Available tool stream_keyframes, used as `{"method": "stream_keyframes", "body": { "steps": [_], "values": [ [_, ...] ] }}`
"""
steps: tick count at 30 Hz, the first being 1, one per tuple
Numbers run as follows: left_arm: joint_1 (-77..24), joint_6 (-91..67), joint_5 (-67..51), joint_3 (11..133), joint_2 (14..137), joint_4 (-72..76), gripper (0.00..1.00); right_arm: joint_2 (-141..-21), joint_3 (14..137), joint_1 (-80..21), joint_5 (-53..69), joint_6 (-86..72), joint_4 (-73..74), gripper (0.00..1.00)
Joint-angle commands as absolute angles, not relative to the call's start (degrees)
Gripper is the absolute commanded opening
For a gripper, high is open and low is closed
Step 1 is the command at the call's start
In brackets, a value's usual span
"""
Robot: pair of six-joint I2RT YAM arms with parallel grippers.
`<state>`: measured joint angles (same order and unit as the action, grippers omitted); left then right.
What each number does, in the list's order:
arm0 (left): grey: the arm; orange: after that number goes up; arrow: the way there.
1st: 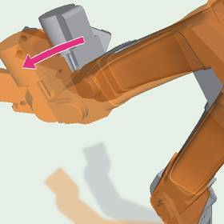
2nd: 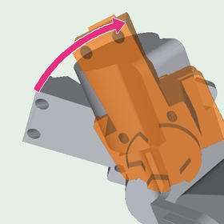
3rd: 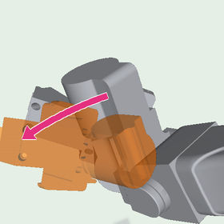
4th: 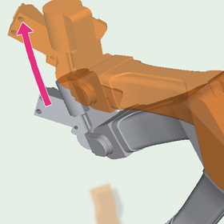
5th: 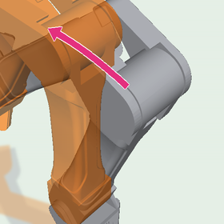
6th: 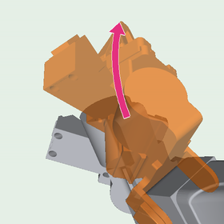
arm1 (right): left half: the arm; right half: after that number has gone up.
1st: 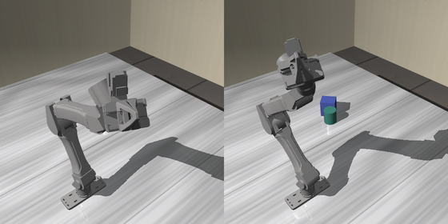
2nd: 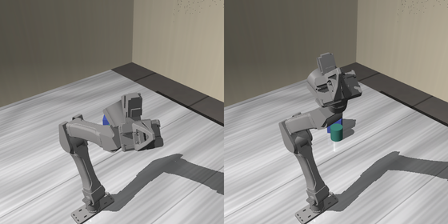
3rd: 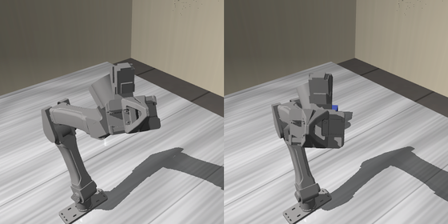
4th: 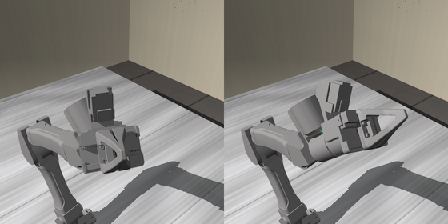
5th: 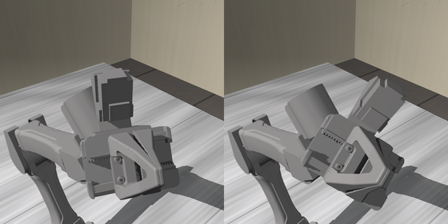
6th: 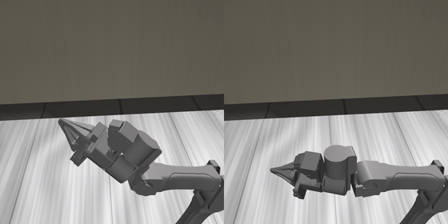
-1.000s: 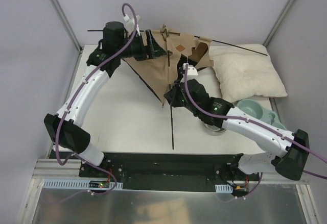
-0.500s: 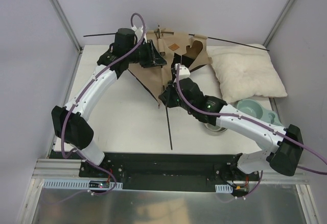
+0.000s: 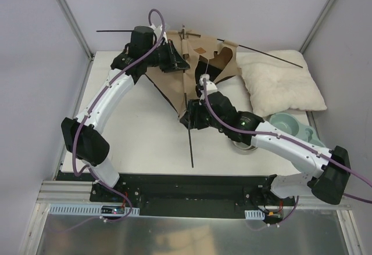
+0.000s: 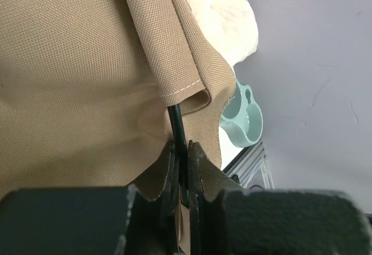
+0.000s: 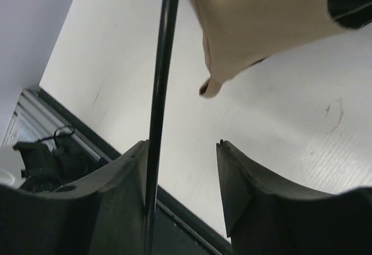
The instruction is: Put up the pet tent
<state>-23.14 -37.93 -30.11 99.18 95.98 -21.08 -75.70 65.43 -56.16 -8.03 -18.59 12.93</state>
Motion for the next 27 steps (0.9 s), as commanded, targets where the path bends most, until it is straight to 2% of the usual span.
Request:
{"method": "stream_keyframes", "body": {
  "steps": [1, 8, 10, 12, 14, 18, 19, 20, 21, 22, 24, 25, 27],
  "values": [
    [-20.66, -36.47, -25.49, 103.44, 96.85, -17.58, 0.0, -71.54, 63.28, -56.51, -0.63, -16.35, 17.92, 0.52],
    [-19.6, -35.95, -26.28, 105.99, 99.14, -17.58, 0.0, -69.88, 61.96, -57.3, 4.66, -16.26, 20.92, 0.41],
    [-19.42, -36.04, -26.98, 106.52, 99.67, -17.58, 0.0, -69.87, 61.7, -57.39, 5.27, -16.26, 20.92, 0.35],
    [-19.42, -35.95, -27.33, 106.7, 99.93, -17.58, 0.0, -70.75, 62.05, -57.31, 5.19, -16.26, 21.0, 0.23],
    [-19.42, -35.69, -27.6, 106.7, 100.11, -17.58, 0.0, -71.36, 62.4, -57.39, 5.1, -16.78, 20.57, 0.01],
    [-18.9, -34.9, -29.09, 107.22, 100.37, -17.84, 0.0, -71.46, 63.1, -57.31, 4.13, -18.45, 18.63, 0.0],
    [-18.64, -34.72, -29.18, 107.14, 100.28, -18.02, 0.14, -71.54, 63.71, -57.39, 4.04, -18.72, 18.55, 0.0],
    [-18.55, -34.11, -29.01, 107.05, 100.02, -17.84, 0.24, -71.54, 64.16, -57.31, 3.43, -18.81, 18.63, 0.0],
    [-18.37, -33.32, -28.83, 107.05, 99.85, -17.84, 0.4, -71.54, 64.6, -57.22, 3.34, -18.98, 18.55, 0.0],
    [-18.2, -32.61, -28.31, 107.14, 99.58, -17.93, 0.65, -71.37, 64.86, -57.3, 3.34, -18.9, 18.28, 0.0],
    [-17.84, -31.03, -26.2, 107.23, 98.79, -17.93, 0.91, -71.45, 65.3, -57.13, 3.51, -18.98, 18.19, 0.0],
    [-17.58, -30.5, -25.15, 107.31, 98.35, -17.93, 0.99, -71.54, 65.39, -57.04, 3.69, -18.9, 18.19, 0.0],
    [-16.53, -30.5, -25.75, 108.97, 97.91, -17.93, 0.99, -71.54, 65.57, -57.04, 4.39, -19.07, 18.19, 0.0]
  ]
}}
